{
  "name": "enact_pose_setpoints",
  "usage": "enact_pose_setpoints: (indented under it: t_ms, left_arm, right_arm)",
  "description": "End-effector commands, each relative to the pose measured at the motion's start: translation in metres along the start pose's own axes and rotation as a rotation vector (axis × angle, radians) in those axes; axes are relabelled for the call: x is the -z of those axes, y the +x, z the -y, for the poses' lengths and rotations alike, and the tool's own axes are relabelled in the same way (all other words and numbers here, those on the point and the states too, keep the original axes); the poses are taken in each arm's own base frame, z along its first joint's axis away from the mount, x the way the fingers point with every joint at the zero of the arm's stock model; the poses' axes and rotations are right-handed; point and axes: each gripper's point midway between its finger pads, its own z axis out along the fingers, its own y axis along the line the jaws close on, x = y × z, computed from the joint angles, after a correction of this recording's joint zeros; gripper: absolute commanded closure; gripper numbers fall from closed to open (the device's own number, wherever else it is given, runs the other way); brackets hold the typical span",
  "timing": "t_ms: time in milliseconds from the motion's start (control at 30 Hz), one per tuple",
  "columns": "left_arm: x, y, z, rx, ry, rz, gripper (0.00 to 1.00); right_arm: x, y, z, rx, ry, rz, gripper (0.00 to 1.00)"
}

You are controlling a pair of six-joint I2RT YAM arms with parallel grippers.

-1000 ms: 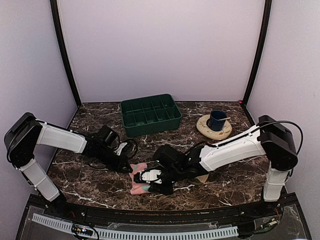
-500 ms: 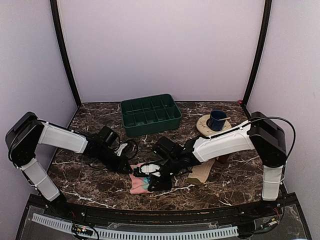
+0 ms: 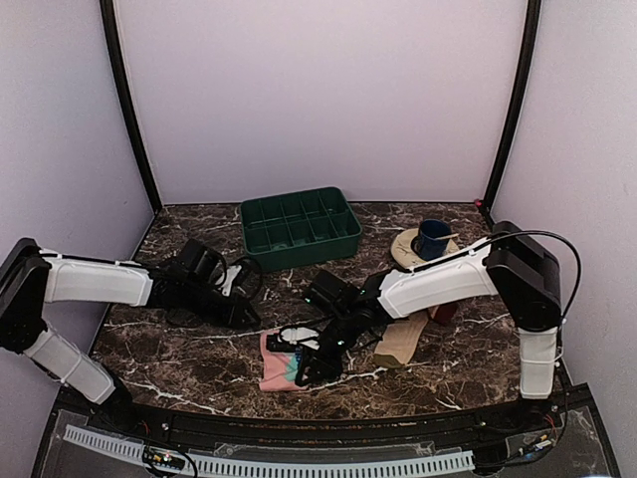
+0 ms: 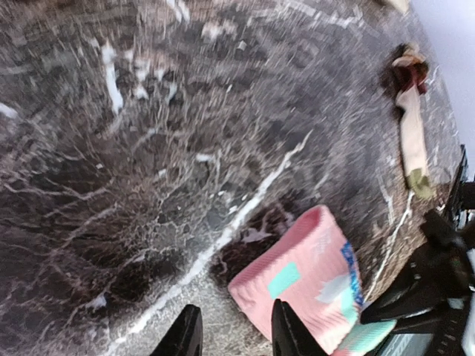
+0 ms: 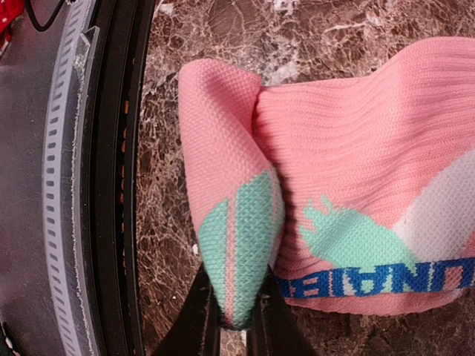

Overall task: Roll the socks
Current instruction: Roll the sock at the center of the board.

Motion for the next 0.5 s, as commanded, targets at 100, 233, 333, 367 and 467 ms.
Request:
enact_pose_setpoints:
  t_ms: [100, 233, 333, 367, 467]
  left_arm:
    - [0.033, -0.008, 0.014, -0.018, 0.057, 0.201, 0.68]
    - [0.039, 0.005, 0.035, -0.097, 0.088, 0.253, 0.71]
    - [0.039, 0.019, 0.051, -0.167, 0.1, 0.27, 0.72]
    - [0.039, 0.023, 0.055, -0.183, 0.112, 0.276, 0.72]
    - [0.037, 0.038, 0.064, -0.218, 0.143, 0.273, 0.73]
  right_arm:
    - [-0.006, 0.015, 0.004, -0.118, -0.06, -0.03, 0.97]
    - [-0.004, 0.014, 0.006, -0.148, -0.084, -0.005, 0.97]
    - [-0.004, 0.014, 0.006, -0.16, -0.1, 0.001, 0.97]
    - [-0.004, 0.013, 0.007, -0.163, -0.105, 0.002, 0.97]
    - [-0.004, 0.014, 0.007, -0.175, -0.118, 0.002, 0.97]
